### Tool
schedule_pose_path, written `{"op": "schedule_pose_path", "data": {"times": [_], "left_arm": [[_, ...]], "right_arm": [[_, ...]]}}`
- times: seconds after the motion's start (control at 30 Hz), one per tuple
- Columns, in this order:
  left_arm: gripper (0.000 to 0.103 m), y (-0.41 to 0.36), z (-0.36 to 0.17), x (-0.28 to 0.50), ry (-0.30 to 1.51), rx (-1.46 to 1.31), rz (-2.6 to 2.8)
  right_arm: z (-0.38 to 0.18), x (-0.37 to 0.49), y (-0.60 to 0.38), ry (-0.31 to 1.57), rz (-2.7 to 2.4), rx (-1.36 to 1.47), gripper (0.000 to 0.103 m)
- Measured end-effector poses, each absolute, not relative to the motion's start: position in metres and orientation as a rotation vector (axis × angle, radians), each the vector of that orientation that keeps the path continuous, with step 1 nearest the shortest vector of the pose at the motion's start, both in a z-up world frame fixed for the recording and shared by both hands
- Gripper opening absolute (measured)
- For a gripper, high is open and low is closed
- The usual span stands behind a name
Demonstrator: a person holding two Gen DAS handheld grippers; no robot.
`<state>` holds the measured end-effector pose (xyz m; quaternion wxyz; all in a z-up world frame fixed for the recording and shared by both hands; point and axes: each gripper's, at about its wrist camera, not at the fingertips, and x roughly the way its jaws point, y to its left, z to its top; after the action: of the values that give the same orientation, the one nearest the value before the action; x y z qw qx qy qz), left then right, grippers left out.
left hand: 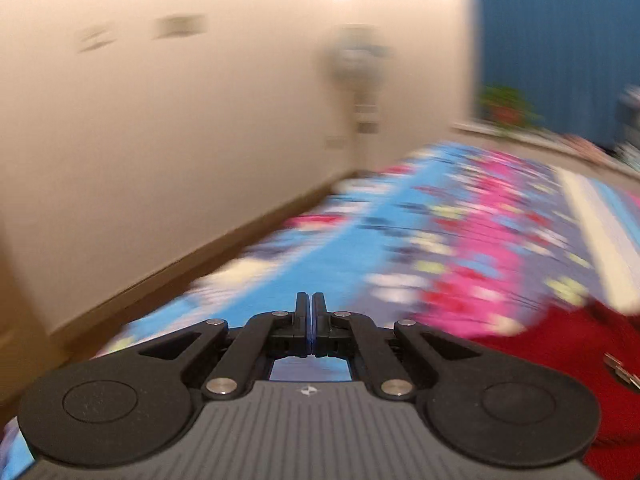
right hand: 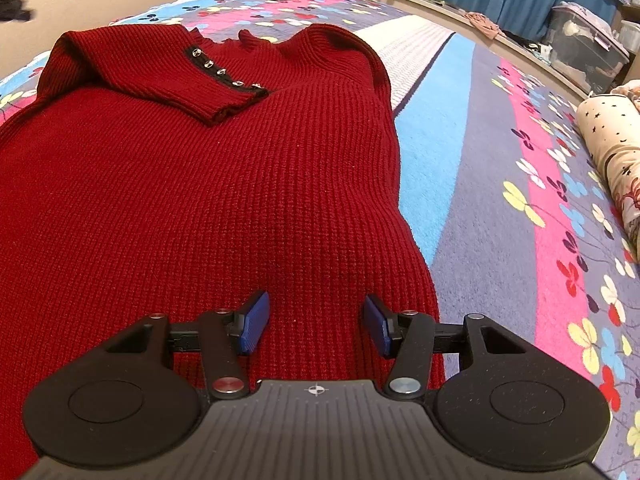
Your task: Fold small clothes
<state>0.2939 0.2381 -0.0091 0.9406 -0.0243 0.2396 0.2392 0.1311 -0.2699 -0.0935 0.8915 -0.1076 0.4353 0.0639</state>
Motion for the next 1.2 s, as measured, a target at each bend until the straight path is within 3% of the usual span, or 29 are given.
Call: {"op": "schedule_pose_path", "data": {"times": [0.1,0.2,0.27,0.33,0.37,0.53,0.63,0.77,0.87,0.9,0.93,0.97,1.0,1.17,1.2], "left_arm": [[0.000,0.282,-0.010,0.275,0.492,-0.184,0.502],[0.004,0.249,-0.008,0.275,0.496,-0.080,0.221],[0.020,0.205,-0.011,0.279,0.485,0.058,0.042],[0.046,0.160,-0.020,0.280,0.465,0.191,-0.099],[0.051,0.141,-0.026,0.280,0.463,0.251,-0.136],[0.103,0.065,-0.061,0.278,0.456,0.615,-0.147],[0.103,0.036,-0.102,0.284,0.493,0.910,-0.044],[0.097,0.016,-0.126,0.277,0.435,1.029,-0.059],[0.074,0.008,-0.125,0.277,0.381,1.035,-0.048],[0.053,0.008,-0.120,0.277,0.377,0.996,-0.045],[0.020,0.014,-0.114,0.279,0.400,0.943,-0.048],[0.005,0.022,-0.107,0.288,0.448,0.863,-0.047],[0.000,0.031,-0.100,0.292,0.463,0.798,-0.030],[0.000,0.101,-0.047,0.291,0.450,0.413,0.056],[0.004,0.105,-0.041,0.285,0.465,0.374,-0.031]], "right_arm": [[-0.094,0.132,-0.269,0.903,0.135,-0.232,0.055],[-0.094,0.134,-0.268,0.907,0.130,-0.235,0.055],[-0.094,0.134,-0.266,0.903,0.124,-0.242,0.055],[-0.093,0.132,-0.263,0.896,0.115,-0.252,0.055],[-0.092,0.132,-0.263,0.885,0.112,-0.252,0.055],[-0.089,0.132,-0.268,0.871,0.112,-0.219,0.055],[-0.089,0.133,-0.271,0.876,0.123,-0.216,0.055],[-0.091,0.132,-0.274,0.884,0.138,-0.215,0.055],[-0.090,0.133,-0.276,0.888,0.143,-0.208,0.055],[-0.090,0.133,-0.277,0.889,0.144,-0.207,0.055],[-0.091,0.133,-0.277,0.889,0.145,-0.206,0.056],[-0.091,0.134,-0.277,0.890,0.144,-0.206,0.056],[-0.092,0.135,-0.276,0.891,0.143,-0.206,0.056],[-0.093,0.136,-0.275,0.893,0.140,-0.211,0.057],[-0.093,0.136,-0.275,0.893,0.138,-0.213,0.057]]}}
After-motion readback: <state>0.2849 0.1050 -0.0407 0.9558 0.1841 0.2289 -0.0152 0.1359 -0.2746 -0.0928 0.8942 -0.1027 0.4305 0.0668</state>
